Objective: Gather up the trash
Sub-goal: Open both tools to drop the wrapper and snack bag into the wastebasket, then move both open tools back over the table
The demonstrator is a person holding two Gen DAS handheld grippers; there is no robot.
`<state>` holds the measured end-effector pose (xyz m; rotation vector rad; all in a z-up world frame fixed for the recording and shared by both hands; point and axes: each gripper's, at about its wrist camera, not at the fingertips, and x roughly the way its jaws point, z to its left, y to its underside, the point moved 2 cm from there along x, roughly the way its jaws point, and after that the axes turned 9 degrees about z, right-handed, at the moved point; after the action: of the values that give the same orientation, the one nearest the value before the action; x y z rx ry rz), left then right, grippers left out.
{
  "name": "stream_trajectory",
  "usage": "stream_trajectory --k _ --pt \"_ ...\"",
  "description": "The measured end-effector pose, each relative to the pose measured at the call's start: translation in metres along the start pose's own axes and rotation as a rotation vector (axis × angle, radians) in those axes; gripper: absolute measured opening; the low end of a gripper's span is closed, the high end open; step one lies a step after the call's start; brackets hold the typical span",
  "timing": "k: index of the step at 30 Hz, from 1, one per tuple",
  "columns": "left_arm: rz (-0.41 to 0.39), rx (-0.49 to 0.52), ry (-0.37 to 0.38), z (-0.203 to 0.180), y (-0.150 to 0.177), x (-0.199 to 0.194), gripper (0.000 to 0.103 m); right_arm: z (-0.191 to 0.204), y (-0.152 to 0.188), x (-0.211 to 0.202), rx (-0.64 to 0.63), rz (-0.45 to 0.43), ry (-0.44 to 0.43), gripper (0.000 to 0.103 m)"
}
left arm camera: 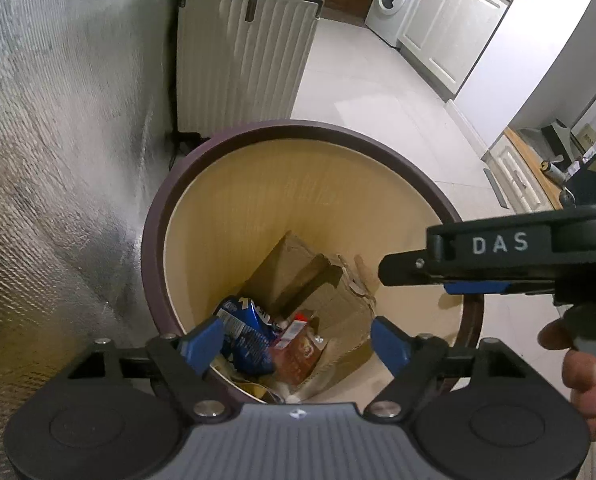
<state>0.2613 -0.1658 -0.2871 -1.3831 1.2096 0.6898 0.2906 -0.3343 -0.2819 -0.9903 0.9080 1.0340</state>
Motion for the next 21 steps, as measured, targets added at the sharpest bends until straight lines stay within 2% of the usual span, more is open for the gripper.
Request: stream_trajectory --k 12,21 --pt "0.005 -0.007 -0.043 -0.002 0.0 -0.028 0.089 0.003 0.014 -0.032 -0.065 -0.054 -0.009 0.07" --pt "-0.026 -0.048 -0.085 0.005 0.002 -0.053 0.097 0.001 0.025 -0.051 -0.106 -0.105 0.018 0.075"
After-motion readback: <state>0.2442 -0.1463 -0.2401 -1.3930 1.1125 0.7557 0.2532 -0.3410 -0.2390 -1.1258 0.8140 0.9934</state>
